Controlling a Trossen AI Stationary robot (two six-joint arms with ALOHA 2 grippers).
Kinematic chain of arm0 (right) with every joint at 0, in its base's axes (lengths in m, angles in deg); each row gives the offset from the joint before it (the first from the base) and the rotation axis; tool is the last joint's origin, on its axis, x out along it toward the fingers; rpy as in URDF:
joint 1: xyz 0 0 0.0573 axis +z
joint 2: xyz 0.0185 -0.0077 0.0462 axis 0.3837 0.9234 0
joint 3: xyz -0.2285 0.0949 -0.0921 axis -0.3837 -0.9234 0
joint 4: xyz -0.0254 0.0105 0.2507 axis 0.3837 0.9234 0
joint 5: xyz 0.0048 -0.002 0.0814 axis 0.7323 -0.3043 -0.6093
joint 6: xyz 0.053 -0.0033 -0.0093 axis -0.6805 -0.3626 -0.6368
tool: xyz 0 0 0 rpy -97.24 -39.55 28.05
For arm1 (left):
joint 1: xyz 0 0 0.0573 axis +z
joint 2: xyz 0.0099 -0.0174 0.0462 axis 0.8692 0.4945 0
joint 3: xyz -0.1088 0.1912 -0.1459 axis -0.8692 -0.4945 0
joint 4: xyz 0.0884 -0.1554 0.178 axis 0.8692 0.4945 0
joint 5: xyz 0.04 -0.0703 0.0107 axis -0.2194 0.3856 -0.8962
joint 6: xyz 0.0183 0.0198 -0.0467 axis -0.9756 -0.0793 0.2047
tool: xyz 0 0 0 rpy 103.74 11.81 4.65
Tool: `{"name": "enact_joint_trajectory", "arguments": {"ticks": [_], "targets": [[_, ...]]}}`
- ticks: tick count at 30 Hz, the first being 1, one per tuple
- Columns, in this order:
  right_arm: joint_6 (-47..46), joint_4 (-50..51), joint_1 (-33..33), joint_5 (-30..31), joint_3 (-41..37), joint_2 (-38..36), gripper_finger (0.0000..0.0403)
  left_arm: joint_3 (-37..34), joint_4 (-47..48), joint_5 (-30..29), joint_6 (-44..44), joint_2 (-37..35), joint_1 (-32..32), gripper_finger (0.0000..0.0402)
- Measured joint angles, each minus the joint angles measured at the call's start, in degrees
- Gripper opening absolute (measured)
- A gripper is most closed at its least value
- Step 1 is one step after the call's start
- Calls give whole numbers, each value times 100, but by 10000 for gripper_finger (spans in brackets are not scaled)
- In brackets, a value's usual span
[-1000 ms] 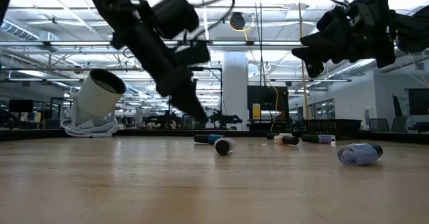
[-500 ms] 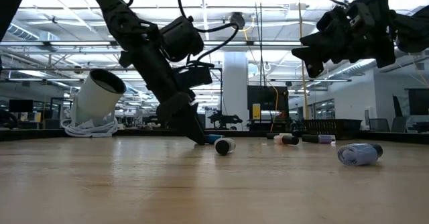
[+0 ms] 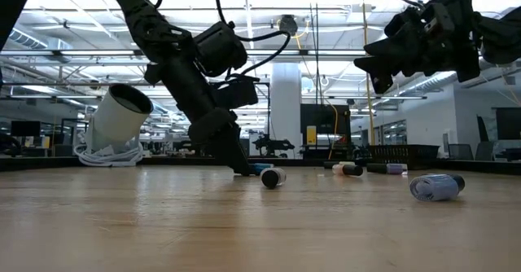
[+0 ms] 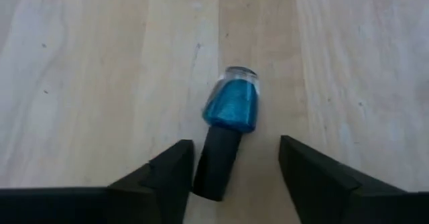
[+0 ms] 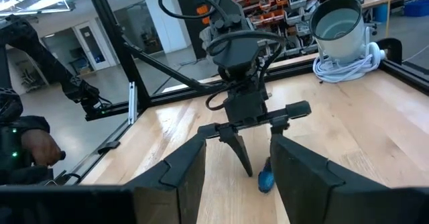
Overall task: Pick & Place Nail Polish
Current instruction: Put the silver blue nail polish into the black bin
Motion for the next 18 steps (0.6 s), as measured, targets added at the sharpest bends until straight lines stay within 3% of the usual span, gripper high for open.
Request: {"name": "enact_joint_trajectory", "arguments": {"ticks": [8, 16, 18], "targets": [[0, 0, 0, 0, 0, 0, 155, -7, 0, -17, 528, 3, -106, 107], [0, -2, 0, -2, 0, 0, 155, -9, 32, -226, 755, 7, -217, 39], [-2, -2, -1, 0, 0, 0, 155, -9, 39, -260, 676, 7, -231, 37]]}}
